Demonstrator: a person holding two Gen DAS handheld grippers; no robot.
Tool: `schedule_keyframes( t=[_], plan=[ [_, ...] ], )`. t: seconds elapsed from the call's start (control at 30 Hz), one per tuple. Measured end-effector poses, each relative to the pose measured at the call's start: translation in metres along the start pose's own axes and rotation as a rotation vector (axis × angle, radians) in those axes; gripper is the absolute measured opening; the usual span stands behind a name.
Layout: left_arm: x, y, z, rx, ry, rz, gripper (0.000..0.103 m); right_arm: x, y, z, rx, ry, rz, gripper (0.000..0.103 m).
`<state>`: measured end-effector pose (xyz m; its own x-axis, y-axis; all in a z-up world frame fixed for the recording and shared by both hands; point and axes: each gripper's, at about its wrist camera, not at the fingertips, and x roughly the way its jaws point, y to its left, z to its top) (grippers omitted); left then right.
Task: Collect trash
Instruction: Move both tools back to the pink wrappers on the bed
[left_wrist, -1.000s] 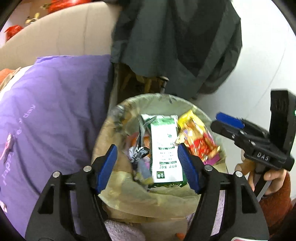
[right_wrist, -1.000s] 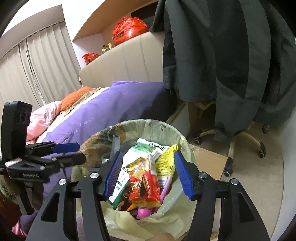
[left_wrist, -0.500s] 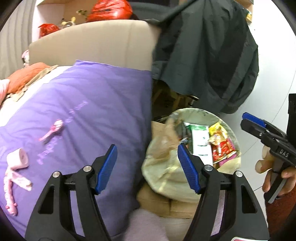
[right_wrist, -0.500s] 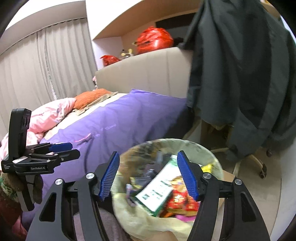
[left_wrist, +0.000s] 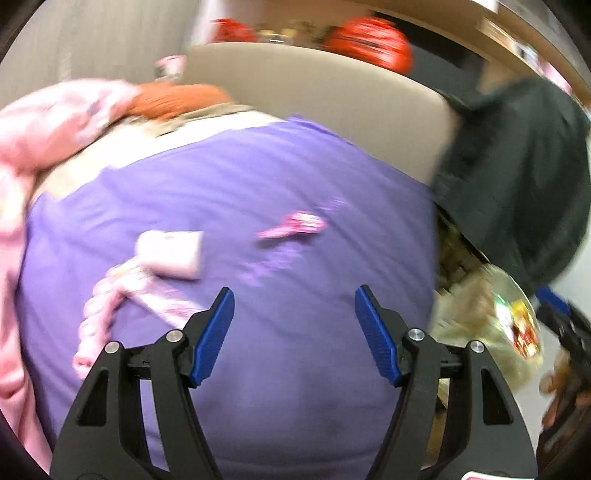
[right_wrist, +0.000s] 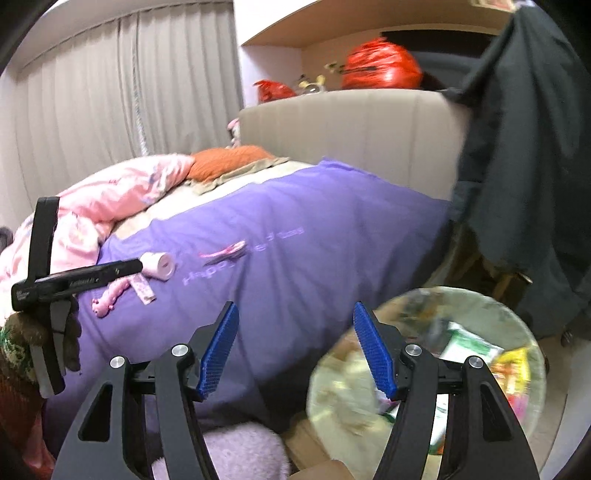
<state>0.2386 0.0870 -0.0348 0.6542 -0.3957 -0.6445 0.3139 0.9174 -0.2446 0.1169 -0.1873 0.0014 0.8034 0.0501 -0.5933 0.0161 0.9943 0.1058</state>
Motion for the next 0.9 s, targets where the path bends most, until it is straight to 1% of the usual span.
schedule_keyframes(
  t=[0.1,0.23,0.3,0.37,0.4,0.47,0.53,0.63,0.73,0.83,0.9],
  plan=[
    [0.015,0.046,-0.008,-0.138,0.008,0.065,0.064,0.023,0.024,0.001,-0.022,0.015,0.023,0.061],
    [0.031,0.084,-0.015,-0.241,0.035,0.134,0.064,0.064,0.052,-0.003,-0.032,0.034,0.077,0.061],
    [0.036,0.092,-0.017,-0.257,0.032,0.157,0.064,0.087,0.065,-0.006,-0.037,0.063,0.1,0.062],
    [0.043,0.098,-0.019,-0.266,0.04,0.165,0.064,0.115,0.076,-0.006,-0.043,0.116,0.119,0.062],
    [0.046,0.1,-0.02,-0.27,0.045,0.169,0.064,0.133,0.082,-0.005,-0.043,0.142,0.117,0.062],
    [0.046,0.099,-0.02,-0.259,0.037,0.192,0.064,0.152,0.085,0.0,-0.033,0.15,0.105,0.062],
    [0.047,0.102,-0.02,-0.256,0.032,0.192,0.064,0.175,0.089,0.008,-0.026,0.152,0.082,0.062],
    [0.048,0.102,-0.019,-0.25,0.032,0.181,0.064,0.204,0.095,0.022,-0.047,0.155,0.053,0.062],
    [0.049,0.104,-0.016,-0.256,0.032,0.171,0.064,0.236,0.106,0.04,-0.064,0.16,0.043,0.062],
    [0.049,0.105,-0.015,-0.263,0.035,0.169,0.064,0.273,0.115,0.06,-0.077,0.186,0.032,0.062],
    [0.049,0.103,-0.015,-0.258,0.043,0.168,0.064,0.302,0.121,0.073,-0.099,0.216,-0.003,0.062]
  ],
)
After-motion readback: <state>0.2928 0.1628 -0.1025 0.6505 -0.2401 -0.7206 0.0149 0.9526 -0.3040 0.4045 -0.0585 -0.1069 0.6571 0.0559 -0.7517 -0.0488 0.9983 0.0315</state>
